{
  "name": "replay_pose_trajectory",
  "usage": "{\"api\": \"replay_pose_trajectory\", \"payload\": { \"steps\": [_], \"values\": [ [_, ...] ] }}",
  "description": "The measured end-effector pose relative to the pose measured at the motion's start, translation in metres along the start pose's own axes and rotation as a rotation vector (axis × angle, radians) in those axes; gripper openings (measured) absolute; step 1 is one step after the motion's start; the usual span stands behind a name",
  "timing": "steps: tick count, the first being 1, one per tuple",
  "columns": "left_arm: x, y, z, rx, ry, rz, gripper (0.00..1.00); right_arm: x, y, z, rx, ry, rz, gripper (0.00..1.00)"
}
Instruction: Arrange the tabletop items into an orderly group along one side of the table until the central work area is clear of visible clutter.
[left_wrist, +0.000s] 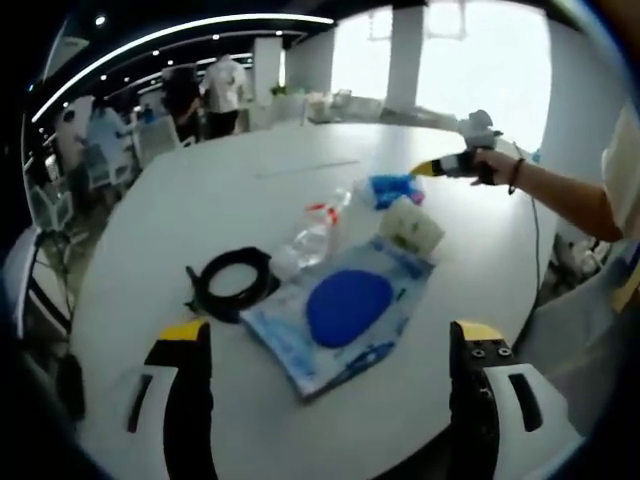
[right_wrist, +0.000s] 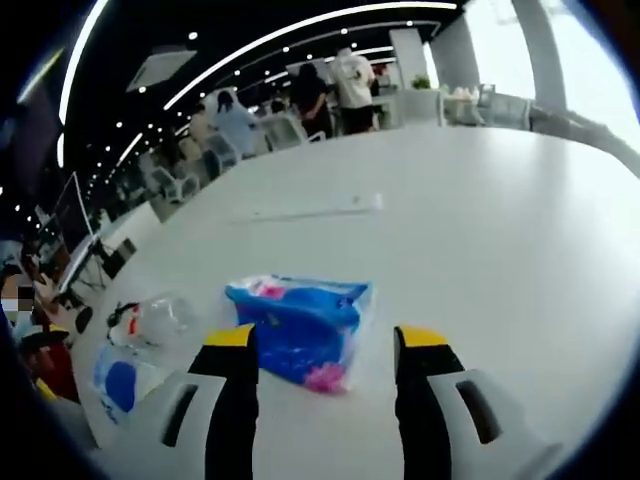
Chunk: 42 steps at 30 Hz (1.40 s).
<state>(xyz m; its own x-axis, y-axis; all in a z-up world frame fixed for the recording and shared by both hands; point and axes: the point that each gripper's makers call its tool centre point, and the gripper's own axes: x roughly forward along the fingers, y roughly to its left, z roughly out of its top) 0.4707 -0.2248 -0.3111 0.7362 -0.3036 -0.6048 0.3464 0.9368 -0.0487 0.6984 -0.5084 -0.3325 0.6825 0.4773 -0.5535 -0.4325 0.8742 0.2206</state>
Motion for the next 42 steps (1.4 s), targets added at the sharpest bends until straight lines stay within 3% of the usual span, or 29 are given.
{"api": "replay_pose_trajectory", "payload": {
  "steps": [6, 10, 13, 18, 26, 32, 42],
  "values": [
    [-0.001, -0.002, 0.002, -0.006, -0.008, -0.011, 0.98, -0.009, 0.035, -0.002, -0.045, 0.011, 0.061, 0.72],
    [-0.001, -0.004, 0.005, -0.009, -0.017, -0.015, 0.99, -0.012, 0.053, -0.005, -0.029, 0.011, 0.091, 0.83],
    [-0.002, -0.006, 0.011, 0.017, -0.045, -0.012, 0.99, -0.013, 0.072, -0.01, -0.032, 0.033, 0.143, 0.85],
    [-0.002, -0.009, 0.01, 0.024, -0.038, -0.026, 0.99, -0.015, 0.093, -0.02, -0.054, 0.064, 0.183, 0.9],
    [-0.002, -0.013, 0.012, 0.034, -0.04, -0.041, 0.99, -0.016, 0.118, -0.045, -0.084, 0.131, 0.209, 0.88],
    [-0.002, -0.016, 0.011, 0.044, -0.034, -0.051, 0.99, -0.014, 0.128, -0.064, -0.062, 0.172, 0.218, 0.81],
    [-0.002, -0.018, 0.011, 0.044, -0.028, -0.059, 0.99, -0.013, 0.127, -0.081, -0.043, 0.218, 0.187, 0.61]
  ]
}}
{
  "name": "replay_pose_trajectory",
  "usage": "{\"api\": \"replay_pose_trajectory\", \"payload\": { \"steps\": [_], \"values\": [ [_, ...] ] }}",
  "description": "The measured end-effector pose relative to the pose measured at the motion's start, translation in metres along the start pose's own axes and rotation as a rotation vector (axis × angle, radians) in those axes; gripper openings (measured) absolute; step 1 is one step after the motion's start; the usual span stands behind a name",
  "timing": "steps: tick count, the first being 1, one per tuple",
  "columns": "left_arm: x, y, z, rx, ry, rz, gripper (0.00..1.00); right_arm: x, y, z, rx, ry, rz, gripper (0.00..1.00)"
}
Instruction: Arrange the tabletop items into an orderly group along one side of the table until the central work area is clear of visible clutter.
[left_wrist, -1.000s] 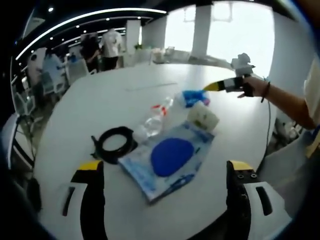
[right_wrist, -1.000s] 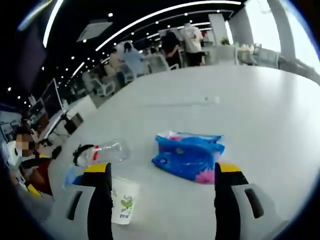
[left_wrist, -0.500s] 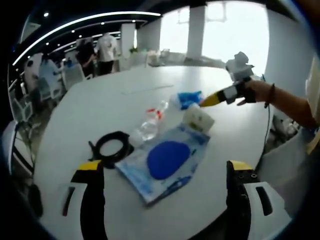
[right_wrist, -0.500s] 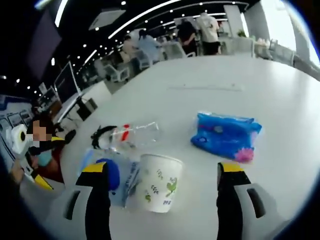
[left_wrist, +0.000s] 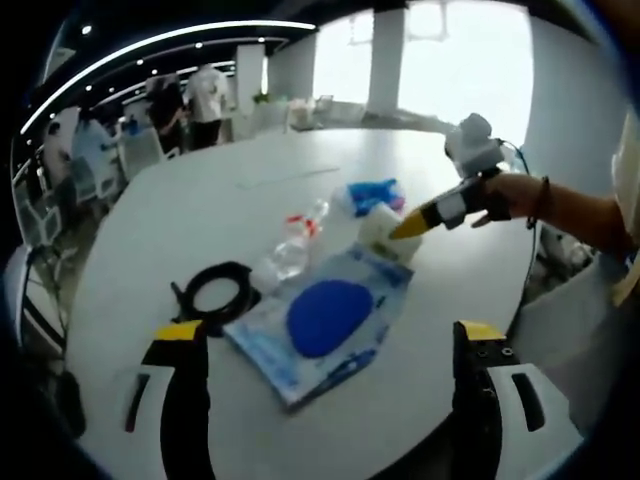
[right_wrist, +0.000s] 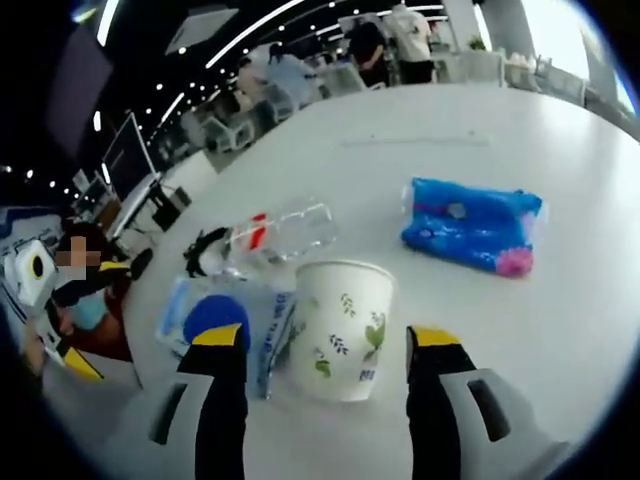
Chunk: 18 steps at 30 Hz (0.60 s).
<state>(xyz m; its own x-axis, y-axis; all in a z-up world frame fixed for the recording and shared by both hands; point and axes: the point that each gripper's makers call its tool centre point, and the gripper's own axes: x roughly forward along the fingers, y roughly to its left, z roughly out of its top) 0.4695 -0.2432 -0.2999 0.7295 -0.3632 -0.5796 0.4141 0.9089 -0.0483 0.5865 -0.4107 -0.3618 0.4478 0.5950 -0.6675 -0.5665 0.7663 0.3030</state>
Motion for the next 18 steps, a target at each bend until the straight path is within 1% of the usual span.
{"api": "replay_pose_trajectory", "payload": {
  "steps": [7, 10, 15, 18],
  "values": [
    [0.0, -0.001, 0.0, -0.002, 0.002, -0.004, 0.99, 0.0, -0.001, -0.007, -0.015, 0.028, -0.008, 0.46],
    [0.0, -0.001, -0.001, -0.002, 0.006, -0.003, 0.99, -0.001, -0.002, -0.009, -0.022, 0.034, -0.022, 0.46],
    [-0.001, -0.002, -0.002, -0.002, 0.007, -0.005, 0.99, -0.001, -0.002, -0.013, -0.016, 0.041, -0.026, 0.41],
    [-0.001, -0.002, -0.002, -0.002, 0.01, -0.007, 0.99, 0.0, -0.004, -0.016, -0.01, 0.05, -0.03, 0.4]
  ]
}}
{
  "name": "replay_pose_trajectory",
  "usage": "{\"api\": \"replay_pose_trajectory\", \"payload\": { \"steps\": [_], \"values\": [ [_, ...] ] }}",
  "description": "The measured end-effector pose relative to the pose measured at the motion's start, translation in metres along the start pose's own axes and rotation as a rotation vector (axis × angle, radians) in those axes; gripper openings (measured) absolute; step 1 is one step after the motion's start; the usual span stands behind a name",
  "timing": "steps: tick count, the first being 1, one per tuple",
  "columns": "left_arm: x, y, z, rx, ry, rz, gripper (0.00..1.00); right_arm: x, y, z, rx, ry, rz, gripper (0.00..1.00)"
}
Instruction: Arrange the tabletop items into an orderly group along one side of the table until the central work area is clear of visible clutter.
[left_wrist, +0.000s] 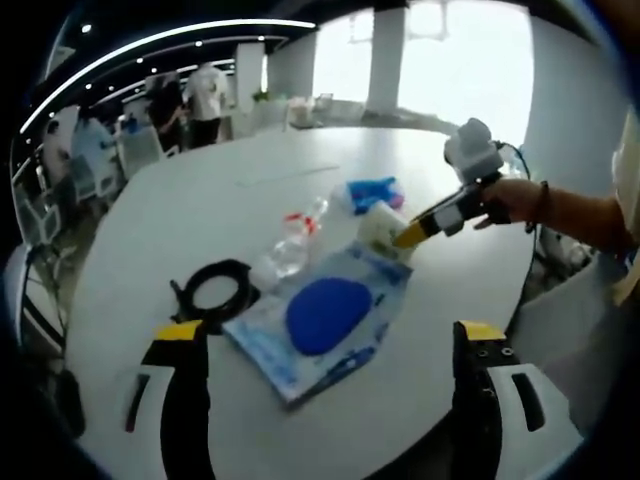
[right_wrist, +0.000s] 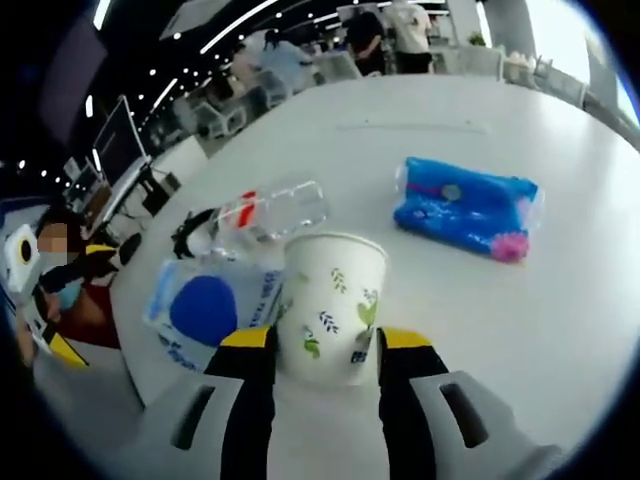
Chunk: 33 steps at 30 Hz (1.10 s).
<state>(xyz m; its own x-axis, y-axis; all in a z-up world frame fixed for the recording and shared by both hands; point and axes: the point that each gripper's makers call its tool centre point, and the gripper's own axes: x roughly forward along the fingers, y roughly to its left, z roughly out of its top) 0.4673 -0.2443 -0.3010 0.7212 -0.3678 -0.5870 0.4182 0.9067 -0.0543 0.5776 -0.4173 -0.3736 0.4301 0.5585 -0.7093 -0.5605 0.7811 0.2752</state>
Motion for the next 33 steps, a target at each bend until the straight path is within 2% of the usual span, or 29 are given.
{"api": "replay_pose_trajectory", "payload": {
  "steps": [10, 14, 17, 26, 33],
  "values": [
    [0.001, -0.001, -0.001, -0.004, 0.008, -0.009, 0.99, 0.0, -0.003, -0.002, 0.02, 0.002, -0.006, 0.37],
    [0.0, -0.002, -0.001, -0.017, 0.003, -0.014, 0.98, -0.007, -0.001, 0.007, 0.042, -0.044, 0.008, 0.36],
    [0.0, -0.002, 0.0, -0.029, -0.004, -0.021, 0.98, -0.014, 0.004, 0.015, 0.015, -0.074, 0.011, 0.36],
    [-0.002, -0.004, 0.006, -0.064, -0.036, -0.038, 0.98, -0.03, 0.038, 0.029, -0.031, -0.137, 0.108, 0.36],
    [-0.005, -0.014, 0.017, -0.131, -0.095, -0.104, 0.98, -0.037, 0.063, 0.03, -0.114, -0.161, 0.169, 0.36]
  ]
}}
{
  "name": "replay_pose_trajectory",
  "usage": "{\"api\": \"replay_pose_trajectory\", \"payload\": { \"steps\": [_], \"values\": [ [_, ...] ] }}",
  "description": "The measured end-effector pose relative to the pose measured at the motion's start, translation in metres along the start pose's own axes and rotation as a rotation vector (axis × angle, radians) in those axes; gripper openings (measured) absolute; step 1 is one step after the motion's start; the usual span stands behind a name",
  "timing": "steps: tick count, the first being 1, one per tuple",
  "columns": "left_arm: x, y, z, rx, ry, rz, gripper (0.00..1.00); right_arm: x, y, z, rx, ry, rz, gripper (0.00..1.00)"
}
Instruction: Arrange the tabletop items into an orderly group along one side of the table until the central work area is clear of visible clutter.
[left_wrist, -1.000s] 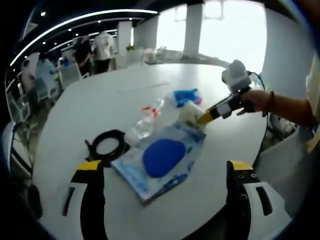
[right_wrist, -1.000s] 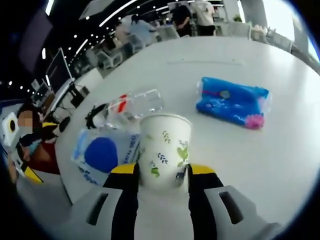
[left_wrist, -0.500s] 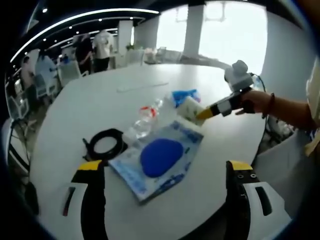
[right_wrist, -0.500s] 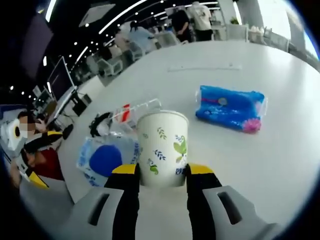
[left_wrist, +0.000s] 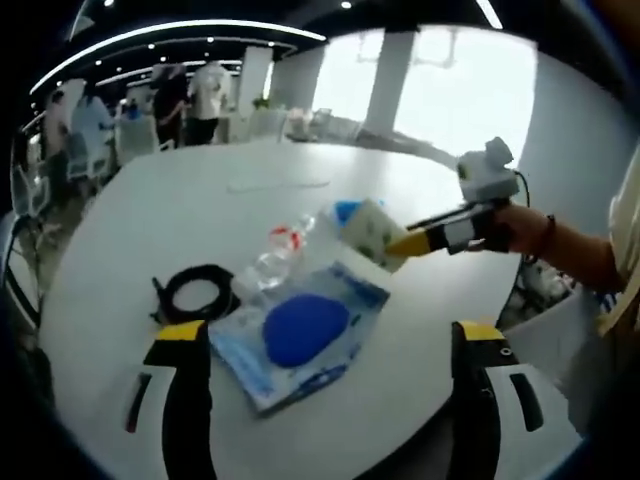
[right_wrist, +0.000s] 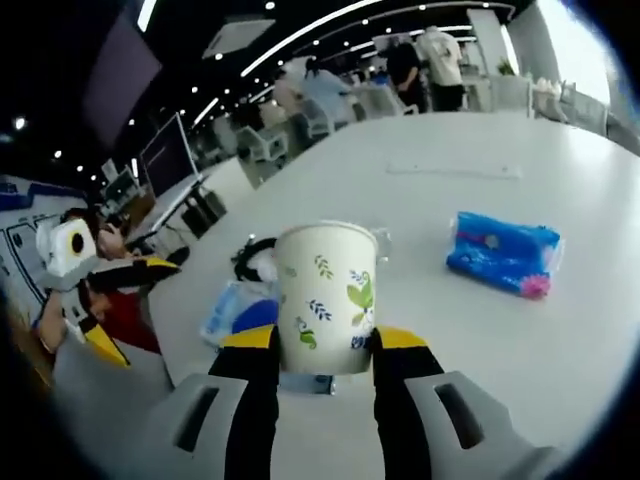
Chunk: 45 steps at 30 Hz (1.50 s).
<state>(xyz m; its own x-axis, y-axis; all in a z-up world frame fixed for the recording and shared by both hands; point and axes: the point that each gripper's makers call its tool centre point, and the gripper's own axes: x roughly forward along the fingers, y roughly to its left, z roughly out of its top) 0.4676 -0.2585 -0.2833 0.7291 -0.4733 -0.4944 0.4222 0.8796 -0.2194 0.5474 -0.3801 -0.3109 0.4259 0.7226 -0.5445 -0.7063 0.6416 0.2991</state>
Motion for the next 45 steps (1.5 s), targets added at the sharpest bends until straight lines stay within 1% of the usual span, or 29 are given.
{"api": "replay_pose_trajectory", "payload": {
  "steps": [1, 2, 3, 4, 7, 9, 10, 11, 12, 15, 17, 18, 19, 20, 21, 22, 23, 24, 25, 27, 29, 30, 33, 36, 37, 39, 42, 44, 45],
  "values": [
    [0.0, -0.002, 0.003, -0.006, -0.015, -0.014, 0.97, -0.001, 0.006, 0.002, -0.021, -0.01, 0.014, 0.36],
    [-0.001, -0.003, 0.008, -0.027, -0.043, -0.016, 0.96, -0.002, 0.009, 0.004, -0.024, -0.021, 0.025, 0.36],
    [-0.002, -0.005, 0.016, -0.043, -0.089, -0.028, 0.96, -0.002, 0.013, 0.006, -0.032, -0.033, 0.041, 0.36],
    [-0.002, -0.006, 0.021, -0.054, -0.112, -0.042, 0.96, -0.004, 0.02, 0.008, -0.042, -0.038, 0.069, 0.36],
    [-0.006, -0.012, 0.03, -0.113, -0.161, -0.089, 0.96, -0.006, 0.038, 0.013, -0.081, -0.064, 0.116, 0.36],
    [-0.007, -0.014, 0.035, -0.14, -0.195, -0.102, 0.95, -0.007, 0.052, 0.015, -0.103, -0.074, 0.143, 0.36],
    [-0.008, -0.014, 0.037, -0.144, -0.208, -0.109, 0.95, -0.007, 0.055, 0.015, -0.104, -0.076, 0.145, 0.36],
    [-0.009, -0.015, 0.039, -0.156, -0.22, -0.115, 0.95, -0.008, 0.062, 0.014, -0.11, -0.075, 0.156, 0.36],
    [-0.01, -0.015, 0.041, -0.163, -0.23, -0.119, 0.95, -0.008, 0.068, 0.017, -0.11, -0.094, 0.157, 0.36],
    [-0.012, -0.016, 0.043, -0.194, -0.248, -0.127, 0.93, -0.008, 0.085, 0.017, -0.122, -0.108, 0.175, 0.36],
    [-0.014, -0.017, 0.045, -0.228, -0.258, -0.143, 0.89, -0.009, 0.099, 0.019, -0.141, -0.122, 0.197, 0.36],
    [-0.015, -0.017, 0.048, -0.243, -0.274, -0.147, 0.88, -0.009, 0.104, 0.019, -0.142, -0.129, 0.2, 0.36],
    [-0.017, -0.018, 0.054, -0.283, -0.301, -0.161, 0.88, -0.009, 0.109, 0.019, -0.148, -0.132, 0.209, 0.36],
    [-0.018, -0.018, 0.055, -0.293, -0.309, -0.164, 0.87, -0.009, 0.115, 0.019, -0.156, -0.138, 0.218, 0.36],
    [-0.019, -0.019, 0.056, -0.304, -0.315, -0.175, 0.85, -0.008, 0.119, 0.02, -0.155, -0.147, 0.221, 0.36],
    [-0.018, -0.018, 0.054, -0.312, -0.299, -0.174, 0.82, -0.006, 0.123, 0.02, -0.164, -0.148, 0.228, 0.36],
    [-0.017, -0.019, 0.047, -0.336, -0.253, -0.175, 0.79, -0.005, 0.125, 0.021, -0.164, -0.152, 0.226, 0.36],
    [-0.016, -0.018, 0.044, -0.327, -0.237, -0.172, 0.76, -0.005, 0.128, 0.023, -0.169, -0.168, 0.22, 0.36],
    [-0.016, -0.017, 0.045, -0.316, -0.244, -0.163, 0.74, -0.005, 0.131, 0.024, -0.177, -0.174, 0.227, 0.36],
    [-0.016, -0.015, 0.044, -0.324, -0.246, -0.152, 0.72, -0.005, 0.136, 0.025, -0.174, -0.181, 0.239, 0.36],
    [-0.017, -0.015, 0.044, -0.363, -0.241, -0.16, 0.68, -0.005, 0.143, 0.025, -0.178, -0.19, 0.264, 0.36],
    [-0.018, -0.014, 0.046, -0.382, -0.254, -0.163, 0.66, -0.004, 0.145, 0.025, -0.18, -0.193, 0.26, 0.36],
    [-0.021, -0.012, 0.048, -0.388, -0.275, -0.167, 0.55, -0.004, 0.148, 0.028, -0.189, -0.214, 0.26, 0.36],
    [-0.021, -0.012, 0.047, -0.387, -0.276, -0.167, 0.46, -0.003, 0.149, 0.027, -0.206, -0.218, 0.264, 0.36],
    [-0.02, -0.014, 0.046, -0.385, -0.267, -0.171, 0.44, -0.002, 0.15, 0.027, -0.21, -0.218, 0.267, 0.36],
    [-0.019, -0.016, 0.044, -0.373, -0.253, -0.176, 0.45, -0.002, 0.15, 0.027, -0.217, -0.224, 0.265, 0.36],
    [-0.02, -0.017, 0.042, -0.358, -0.244, -0.172, 0.44, -0.002, 0.152, 0.028, -0.229, -0.236, 0.272, 0.36],
    [-0.021, -0.018, 0.044, -0.352, -0.253, -0.174, 0.43, -0.003, 0.153, 0.028, -0.25, -0.234, 0.277, 0.36],
    [-0.022, -0.019, 0.045, -0.332, -0.261, -0.18, 0.43, -0.003, 0.152, 0.027, -0.26, -0.233, 0.275, 0.36]
  ]
}}
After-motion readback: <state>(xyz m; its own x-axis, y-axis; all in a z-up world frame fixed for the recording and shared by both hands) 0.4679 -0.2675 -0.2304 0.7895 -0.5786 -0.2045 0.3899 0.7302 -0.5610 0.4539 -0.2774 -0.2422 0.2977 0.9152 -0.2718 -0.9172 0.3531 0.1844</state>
